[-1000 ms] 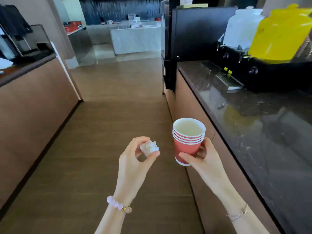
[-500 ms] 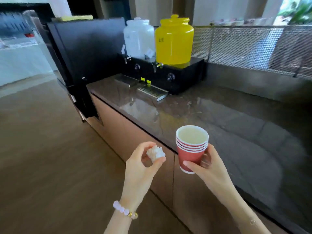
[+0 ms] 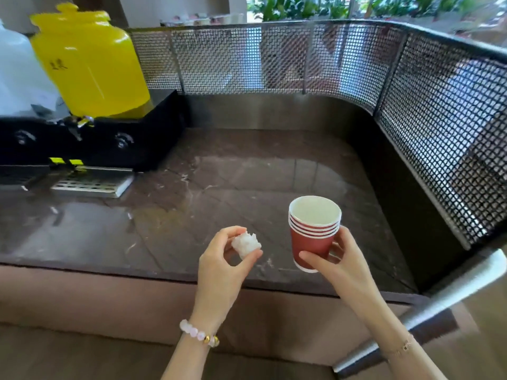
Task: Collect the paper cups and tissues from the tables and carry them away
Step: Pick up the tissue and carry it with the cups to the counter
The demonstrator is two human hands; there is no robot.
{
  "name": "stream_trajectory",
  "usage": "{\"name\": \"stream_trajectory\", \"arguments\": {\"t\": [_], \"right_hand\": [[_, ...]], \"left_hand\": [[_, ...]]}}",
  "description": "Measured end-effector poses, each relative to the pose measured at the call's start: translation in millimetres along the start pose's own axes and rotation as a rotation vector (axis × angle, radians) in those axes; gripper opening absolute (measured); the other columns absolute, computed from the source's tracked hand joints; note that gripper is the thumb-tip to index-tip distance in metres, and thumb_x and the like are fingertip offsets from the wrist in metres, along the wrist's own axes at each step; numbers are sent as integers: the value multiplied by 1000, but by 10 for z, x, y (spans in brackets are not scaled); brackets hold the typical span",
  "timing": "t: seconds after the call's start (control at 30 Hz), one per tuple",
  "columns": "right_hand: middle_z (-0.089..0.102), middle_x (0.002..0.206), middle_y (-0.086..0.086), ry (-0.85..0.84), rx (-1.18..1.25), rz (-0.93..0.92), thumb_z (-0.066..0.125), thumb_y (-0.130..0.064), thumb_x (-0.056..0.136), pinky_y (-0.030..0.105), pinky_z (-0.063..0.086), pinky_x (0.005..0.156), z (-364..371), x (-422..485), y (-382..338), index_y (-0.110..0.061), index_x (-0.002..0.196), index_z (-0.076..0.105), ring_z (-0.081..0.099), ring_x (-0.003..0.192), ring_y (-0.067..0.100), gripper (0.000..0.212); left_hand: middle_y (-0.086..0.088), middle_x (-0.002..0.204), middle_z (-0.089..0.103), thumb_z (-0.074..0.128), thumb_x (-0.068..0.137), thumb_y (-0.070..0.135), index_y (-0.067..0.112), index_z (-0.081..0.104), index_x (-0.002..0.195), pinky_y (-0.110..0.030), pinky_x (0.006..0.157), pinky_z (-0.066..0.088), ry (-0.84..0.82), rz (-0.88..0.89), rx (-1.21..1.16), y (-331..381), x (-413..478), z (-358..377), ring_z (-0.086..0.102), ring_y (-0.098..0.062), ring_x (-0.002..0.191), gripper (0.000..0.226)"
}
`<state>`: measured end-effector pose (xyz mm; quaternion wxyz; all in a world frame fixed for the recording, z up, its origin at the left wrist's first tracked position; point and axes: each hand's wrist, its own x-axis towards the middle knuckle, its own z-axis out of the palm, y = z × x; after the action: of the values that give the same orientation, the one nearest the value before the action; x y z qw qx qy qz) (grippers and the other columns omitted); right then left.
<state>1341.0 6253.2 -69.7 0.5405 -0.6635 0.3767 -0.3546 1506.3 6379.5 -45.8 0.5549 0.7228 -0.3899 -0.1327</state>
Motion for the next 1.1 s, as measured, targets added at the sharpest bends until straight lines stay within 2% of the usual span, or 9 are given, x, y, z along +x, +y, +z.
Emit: {"name": "stream_trajectory", "arguments": {"t": [0.27, 0.37, 0.47, 0.53, 0.6, 0.73, 0.83, 1.0, 1.1], "right_hand": [[61, 116, -11, 115, -23, 72, 84, -21, 68, 14, 50, 79, -298, 438, 240, -28, 125, 47, 60, 104, 5, 69], [59, 118, -12, 148, -33, 90, 83, -20, 68, 8, 48, 74, -327, 589, 317, -29, 126, 46, 58, 105, 3, 70], [58, 121, -8, 166, -46, 106, 83, -20, 69, 9, 46, 78, -298, 704, 398, -26, 129, 45, 58, 107, 5, 72], [58, 124, -5, 182, -39, 120, 83, -18, 69, 13, 46, 83, -265, 752, 447, -23, 131, 45, 57, 110, 10, 73], [57, 124, -6, 195, -47, 132, 83, -17, 69, 11, 45, 81, -232, 793, 483, -22, 131, 44, 56, 110, 10, 73], [57, 109, -20, 210, -74, 139, 84, -14, 68, -1, 43, 69, -174, 865, 538, -29, 121, 45, 57, 94, -13, 67], [52, 103, -29, 249, -73, 156, 84, -14, 67, -4, 40, 66, -138, 887, 566, -33, 116, 42, 51, 87, -26, 67], [52, 107, -30, 284, -88, 179, 84, -15, 66, -3, 41, 68, -111, 875, 597, -34, 119, 41, 55, 93, -19, 71], [52, 115, -21, 287, -117, 197, 85, -19, 66, 2, 41, 74, -78, 856, 611, -36, 123, 37, 54, 103, 0, 76]], "left_hand": [[10, 100, 66, 80, 71, 19, 22, 62, 103, -21, 83, 50, -92, 56, 79, -166, 507, 538, 62, -6, 93, 37], [10, 99, 65, 81, 70, 18, 21, 62, 102, -16, 81, 47, -122, 63, 95, -261, 678, 684, 61, -6, 92, 37], [9, 99, 65, 80, 71, 19, 22, 62, 103, -10, 80, 45, -146, 53, 98, -389, 806, 790, 60, -5, 91, 37], [10, 99, 64, 80, 71, 18, 22, 61, 103, -13, 80, 46, -165, 36, 105, -475, 863, 840, 60, -5, 92, 37], [11, 98, 63, 80, 71, 17, 24, 61, 102, -15, 80, 47, -178, 37, 126, -566, 917, 870, 60, -5, 92, 37], [13, 99, 62, 79, 72, 18, 26, 59, 102, -18, 84, 48, -211, 15, 133, -726, 1040, 892, 60, -4, 93, 37], [11, 102, 62, 79, 72, 16, 23, 60, 104, -23, 87, 47, -241, 28, 142, -794, 1128, 882, 59, -5, 94, 38], [13, 104, 59, 79, 73, 18, 22, 60, 108, -7, 82, 39, -305, 109, 209, -847, 1144, 797, 55, -1, 93, 41], [14, 106, 57, 79, 73, 19, 21, 59, 110, -11, 80, 41, -342, 159, 255, -881, 1121, 718, 55, -3, 94, 42]]}}
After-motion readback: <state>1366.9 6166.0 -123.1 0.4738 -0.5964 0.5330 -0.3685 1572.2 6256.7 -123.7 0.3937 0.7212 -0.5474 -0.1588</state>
